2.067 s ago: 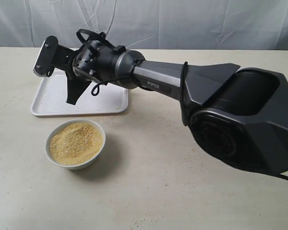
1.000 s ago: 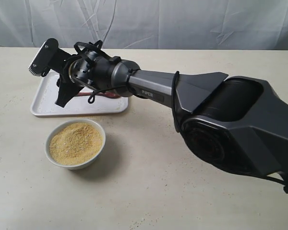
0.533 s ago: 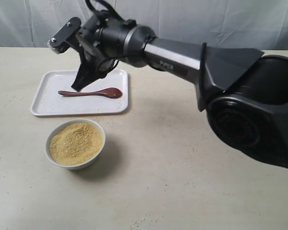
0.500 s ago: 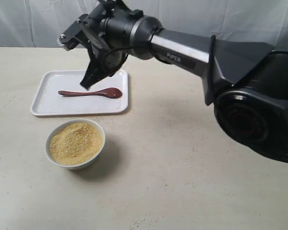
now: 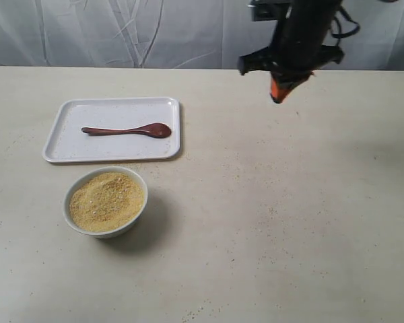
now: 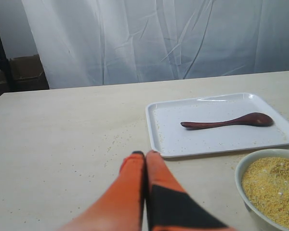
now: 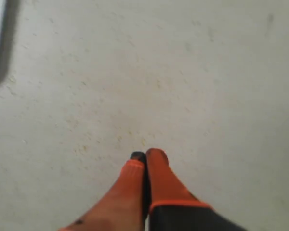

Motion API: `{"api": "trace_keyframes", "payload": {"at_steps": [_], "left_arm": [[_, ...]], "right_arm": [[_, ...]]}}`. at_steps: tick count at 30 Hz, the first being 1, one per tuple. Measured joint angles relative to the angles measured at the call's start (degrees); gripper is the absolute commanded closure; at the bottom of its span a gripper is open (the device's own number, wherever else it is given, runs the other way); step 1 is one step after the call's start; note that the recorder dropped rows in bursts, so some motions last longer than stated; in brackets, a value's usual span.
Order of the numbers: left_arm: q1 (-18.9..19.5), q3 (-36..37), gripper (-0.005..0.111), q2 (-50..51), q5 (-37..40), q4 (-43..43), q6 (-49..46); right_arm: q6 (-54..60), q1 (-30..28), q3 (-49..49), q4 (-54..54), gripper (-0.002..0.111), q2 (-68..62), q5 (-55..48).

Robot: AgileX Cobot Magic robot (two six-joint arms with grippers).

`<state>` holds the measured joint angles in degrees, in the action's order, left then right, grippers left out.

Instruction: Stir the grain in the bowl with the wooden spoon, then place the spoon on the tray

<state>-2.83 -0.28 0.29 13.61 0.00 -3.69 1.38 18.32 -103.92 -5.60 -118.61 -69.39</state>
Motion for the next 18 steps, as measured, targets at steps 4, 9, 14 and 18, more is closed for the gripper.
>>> {"api": "trace_keyframes", "payload": {"at_steps": [4, 9, 14, 18], "left_arm": [[0.0, 0.0, 0.107, 0.0, 0.0, 0.0, 0.0], [0.0, 0.0, 0.107, 0.0, 0.0, 0.0, 0.0], [0.0, 0.0, 0.107, 0.0, 0.0, 0.0, 0.0], [0.0, 0.0, 0.107, 0.0, 0.0, 0.0, 0.0]], "right_arm": [[-2.02, -4.69, 13.43, 0.0, 0.108, 9.61, 2.47], [-3.55, -6.99, 29.14, 2.16, 0.108, 24.64, 11.05], [-5.6, -7.08, 41.21, 4.0, 0.108, 41.26, 21.43], [-5.83, -7.08, 48.99, 4.53, 0.108, 54.13, 27.49]]}}
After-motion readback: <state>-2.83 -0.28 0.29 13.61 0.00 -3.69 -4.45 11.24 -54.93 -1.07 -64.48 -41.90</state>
